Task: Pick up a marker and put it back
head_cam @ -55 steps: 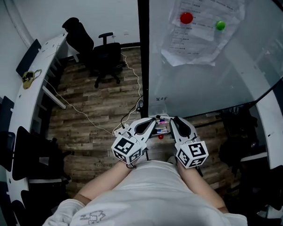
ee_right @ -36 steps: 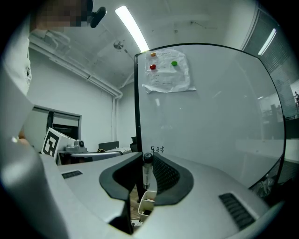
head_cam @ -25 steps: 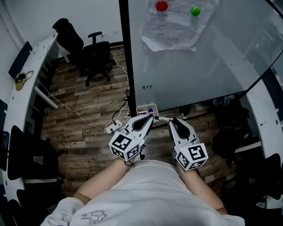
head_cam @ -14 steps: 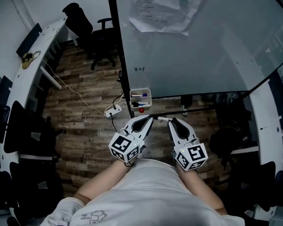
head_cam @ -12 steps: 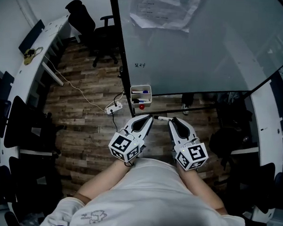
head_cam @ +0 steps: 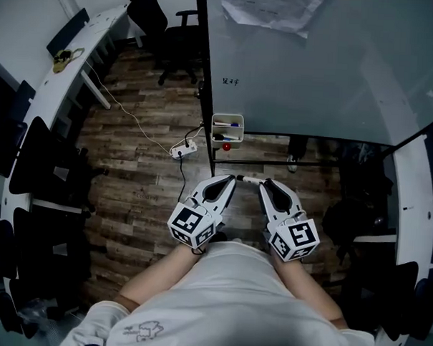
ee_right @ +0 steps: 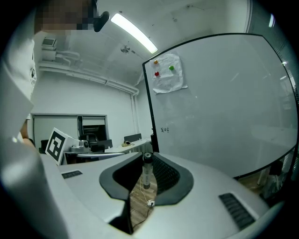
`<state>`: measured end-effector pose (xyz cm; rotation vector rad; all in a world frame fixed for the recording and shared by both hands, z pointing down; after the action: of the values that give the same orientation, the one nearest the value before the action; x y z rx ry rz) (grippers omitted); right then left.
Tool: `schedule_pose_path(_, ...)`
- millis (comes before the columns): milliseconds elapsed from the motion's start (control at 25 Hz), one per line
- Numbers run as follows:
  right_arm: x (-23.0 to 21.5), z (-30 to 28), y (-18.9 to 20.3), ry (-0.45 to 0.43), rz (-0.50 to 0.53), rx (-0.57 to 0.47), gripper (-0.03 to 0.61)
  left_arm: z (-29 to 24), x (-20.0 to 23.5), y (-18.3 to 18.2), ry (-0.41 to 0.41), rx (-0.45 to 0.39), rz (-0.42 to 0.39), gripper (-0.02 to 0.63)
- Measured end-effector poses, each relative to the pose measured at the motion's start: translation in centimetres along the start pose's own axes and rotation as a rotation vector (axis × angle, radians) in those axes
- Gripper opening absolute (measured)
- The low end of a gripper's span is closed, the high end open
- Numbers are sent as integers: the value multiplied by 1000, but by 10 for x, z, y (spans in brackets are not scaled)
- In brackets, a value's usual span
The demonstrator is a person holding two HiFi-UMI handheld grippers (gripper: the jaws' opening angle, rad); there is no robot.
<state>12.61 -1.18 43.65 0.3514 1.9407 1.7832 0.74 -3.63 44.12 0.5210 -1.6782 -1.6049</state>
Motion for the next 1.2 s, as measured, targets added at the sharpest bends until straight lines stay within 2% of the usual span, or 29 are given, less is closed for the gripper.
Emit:
schedule_pose_path(440,7,-40,1,-34,17,17,74,-1,34,-9,-26,-13,-27,5)
schedule_pose_path(680,-6,-78,-8,-31,15,1,74,-19,73,-23,-38,-33,-18,5)
schedule_pose_path(920,-10,-118,-18,-32,23,-16,74,-35,108,-44,-35,-47,-41,5)
schedule_pose_path(1120,-18,-143,-12,-52,-18,-1,74,-35,128,-48,-67,-32,6,5)
schedule_pose_path(1200,-24,-152,-12,-67,-20,5,74,-36,132,-46,-89,-29,-6,5)
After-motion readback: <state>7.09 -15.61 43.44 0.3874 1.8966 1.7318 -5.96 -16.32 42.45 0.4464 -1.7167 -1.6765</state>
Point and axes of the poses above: the fingertips, and each gripper's own axes: z backward along the fingers, x to its left, y out of its underside, the point moved 3 cm from there along z, backward along the fingers, and after that the axes turned 5 degrees about -x, right-handed, at the moved point
